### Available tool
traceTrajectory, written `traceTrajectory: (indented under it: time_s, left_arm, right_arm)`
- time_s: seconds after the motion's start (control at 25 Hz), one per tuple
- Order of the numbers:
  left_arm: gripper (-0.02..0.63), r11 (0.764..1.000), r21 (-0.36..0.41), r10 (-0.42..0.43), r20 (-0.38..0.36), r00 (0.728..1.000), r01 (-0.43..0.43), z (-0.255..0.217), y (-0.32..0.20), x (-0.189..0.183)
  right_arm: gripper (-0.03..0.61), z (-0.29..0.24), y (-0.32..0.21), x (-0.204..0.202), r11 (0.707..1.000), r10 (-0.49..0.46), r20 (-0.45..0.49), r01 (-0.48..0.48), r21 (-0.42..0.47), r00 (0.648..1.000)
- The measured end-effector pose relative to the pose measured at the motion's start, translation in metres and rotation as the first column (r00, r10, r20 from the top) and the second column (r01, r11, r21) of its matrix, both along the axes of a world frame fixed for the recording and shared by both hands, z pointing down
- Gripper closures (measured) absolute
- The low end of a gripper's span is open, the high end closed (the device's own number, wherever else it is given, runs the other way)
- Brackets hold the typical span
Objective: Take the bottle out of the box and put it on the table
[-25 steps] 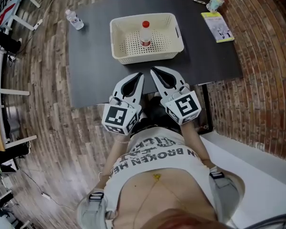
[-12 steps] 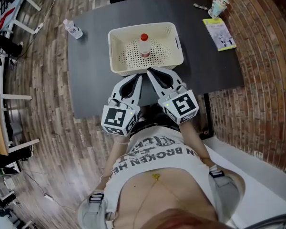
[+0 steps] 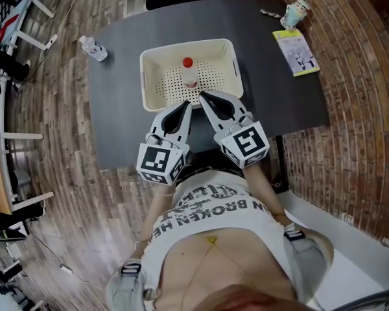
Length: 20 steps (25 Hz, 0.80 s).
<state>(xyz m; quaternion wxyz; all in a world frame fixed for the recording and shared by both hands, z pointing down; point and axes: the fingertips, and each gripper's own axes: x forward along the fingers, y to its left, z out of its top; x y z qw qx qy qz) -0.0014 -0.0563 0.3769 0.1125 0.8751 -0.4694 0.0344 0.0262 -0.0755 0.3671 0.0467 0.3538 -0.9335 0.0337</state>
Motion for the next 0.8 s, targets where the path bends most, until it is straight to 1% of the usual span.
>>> traceTrajectory:
  time_s: [0.32, 0.8]
  left_arm:
    - [0.607, 1.0, 0.002, -0.023, 0.024, 0.999, 0.023, 0.0, -0.025, 0.015]
    - [0.607, 0.998, -0.009, -0.067, 0.015, 0.998, 0.067, 0.01, -0.054, 0.049]
  right_arm:
    - [0.569, 0.002, -0.023, 0.017, 1.0, -0.021, 0.002, 0.021, -0.006, 1.0]
    - [0.569, 0.012, -0.054, 0.049, 0.997, -0.072, -0.006, 0.072, -0.009, 0.997]
